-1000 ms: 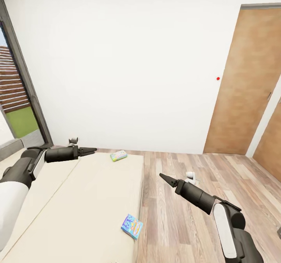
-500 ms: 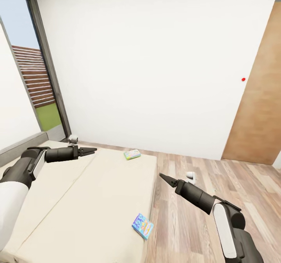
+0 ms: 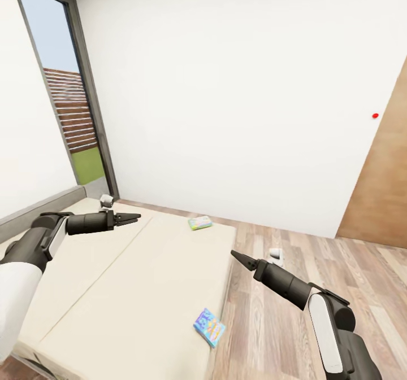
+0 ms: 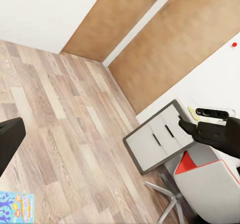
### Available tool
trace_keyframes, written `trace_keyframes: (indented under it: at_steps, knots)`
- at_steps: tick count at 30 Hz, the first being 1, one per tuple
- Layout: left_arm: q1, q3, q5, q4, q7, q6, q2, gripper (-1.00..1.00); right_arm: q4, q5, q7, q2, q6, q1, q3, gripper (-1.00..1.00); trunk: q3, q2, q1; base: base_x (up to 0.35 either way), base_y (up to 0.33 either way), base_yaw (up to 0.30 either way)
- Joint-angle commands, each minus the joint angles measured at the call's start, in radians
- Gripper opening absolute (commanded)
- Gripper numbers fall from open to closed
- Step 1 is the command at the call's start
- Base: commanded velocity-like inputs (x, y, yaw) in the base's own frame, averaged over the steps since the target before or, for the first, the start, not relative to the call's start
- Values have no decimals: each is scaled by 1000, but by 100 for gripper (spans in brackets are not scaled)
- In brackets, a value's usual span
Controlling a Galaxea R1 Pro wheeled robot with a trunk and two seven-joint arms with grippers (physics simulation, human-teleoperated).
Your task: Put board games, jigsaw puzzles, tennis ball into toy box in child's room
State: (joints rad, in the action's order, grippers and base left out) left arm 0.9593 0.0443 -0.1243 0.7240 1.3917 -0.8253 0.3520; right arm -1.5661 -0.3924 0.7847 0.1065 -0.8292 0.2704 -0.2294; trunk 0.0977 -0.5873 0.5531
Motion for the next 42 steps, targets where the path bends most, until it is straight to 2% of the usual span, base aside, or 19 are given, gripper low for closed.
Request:
trace_keyframes:
  at_steps: [1,16,31,42]
  knots:
    - [1,0,-2,0,2,-10,-1,100,0,0,4,1,-5,1,-2,100,2,-2,0,0,-212,15]
    - [1,0,-1,0,3,-9,-4,100,-2,0,4,0,-5,1,-2,100,2,-2,0,0,-152,36]
    - [-1,-1,-1,0,4,-9,-4,100,-2,0,4,0,-5,1,-2,100,2,-2,0,0,-64,52]
    - [-1,-1,-1,0,2,-9,-4,100,-2,0,4,0,-5,1,-2,100,2,-2,0,0,-148,220]
